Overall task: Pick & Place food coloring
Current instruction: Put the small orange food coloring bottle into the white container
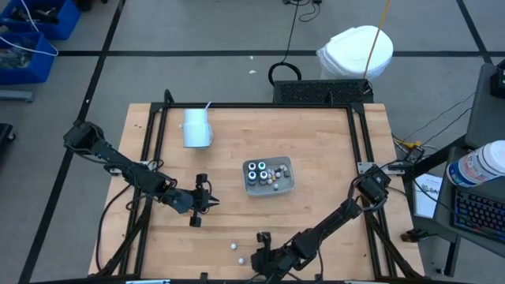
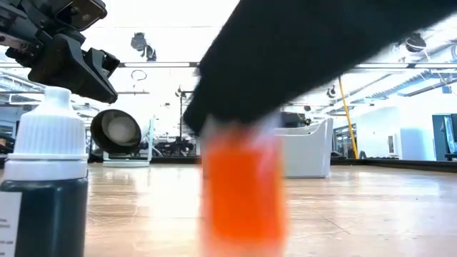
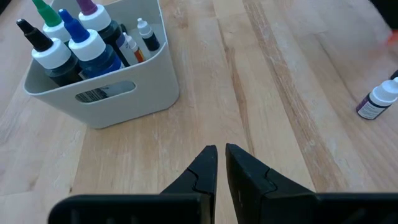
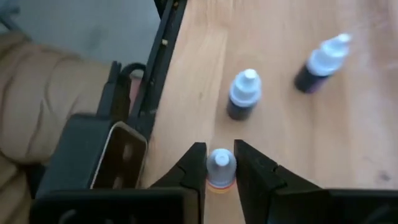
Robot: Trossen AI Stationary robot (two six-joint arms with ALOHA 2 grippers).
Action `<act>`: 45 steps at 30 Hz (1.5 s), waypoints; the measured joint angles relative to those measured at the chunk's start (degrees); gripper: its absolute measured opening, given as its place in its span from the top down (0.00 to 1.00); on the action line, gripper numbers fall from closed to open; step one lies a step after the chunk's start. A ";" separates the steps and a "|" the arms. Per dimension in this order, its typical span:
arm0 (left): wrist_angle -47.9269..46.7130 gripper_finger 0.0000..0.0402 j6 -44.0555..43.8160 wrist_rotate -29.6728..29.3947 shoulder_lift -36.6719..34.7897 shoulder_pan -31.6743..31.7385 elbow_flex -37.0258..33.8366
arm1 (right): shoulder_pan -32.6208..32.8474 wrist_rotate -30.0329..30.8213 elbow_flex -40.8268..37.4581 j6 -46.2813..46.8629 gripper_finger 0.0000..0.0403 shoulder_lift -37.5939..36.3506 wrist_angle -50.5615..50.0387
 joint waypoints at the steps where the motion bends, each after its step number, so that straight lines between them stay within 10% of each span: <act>1: 0.03 0.90 0.00 0.00 0.00 -0.02 0.00 | -0.04 0.05 0.00 -0.87 0.87 -1.34 -2.15; 13: 0.07 0.90 0.00 0.00 0.00 0.00 0.02 | -4.44 24.89 -6.02 -1.37 0.87 -23.49 -29.77; 26: 0.00 0.90 0.26 0.00 0.00 0.00 0.02 | -22.27 14.35 -37.93 -1.17 0.87 -38.55 -2.34; 45: -0.09 0.90 1.06 0.00 0.00 0.00 0.02 | -28.14 7.76 -42.67 -1.24 0.88 -38.03 0.64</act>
